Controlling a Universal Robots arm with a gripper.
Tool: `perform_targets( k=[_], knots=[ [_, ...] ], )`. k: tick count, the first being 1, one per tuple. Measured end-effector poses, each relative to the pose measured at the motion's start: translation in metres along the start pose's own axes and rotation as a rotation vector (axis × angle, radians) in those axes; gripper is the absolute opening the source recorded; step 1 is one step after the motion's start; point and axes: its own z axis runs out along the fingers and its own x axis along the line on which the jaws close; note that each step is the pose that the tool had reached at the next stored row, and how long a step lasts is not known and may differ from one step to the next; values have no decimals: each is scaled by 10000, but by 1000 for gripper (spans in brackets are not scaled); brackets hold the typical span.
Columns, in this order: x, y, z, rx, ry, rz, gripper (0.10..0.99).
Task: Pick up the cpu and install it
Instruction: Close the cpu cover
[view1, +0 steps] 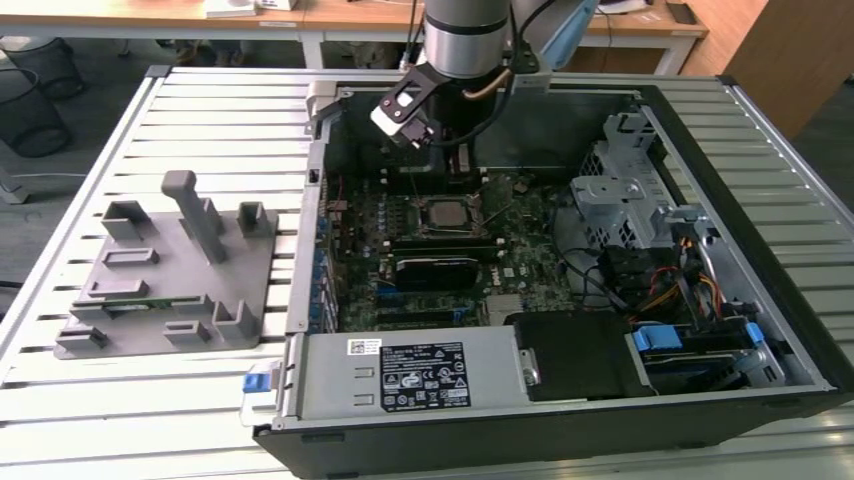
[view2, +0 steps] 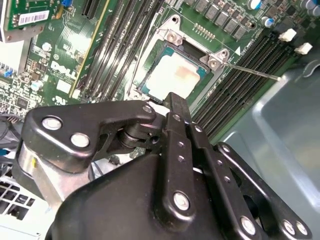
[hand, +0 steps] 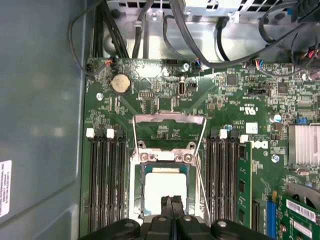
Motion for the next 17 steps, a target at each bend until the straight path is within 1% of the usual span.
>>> perform_targets(
  k=[6,17],
  knots=[
    [0,3,-68,1,-1,-1,106],
    [-1,6,-134,0,3,0,106]
  ],
)
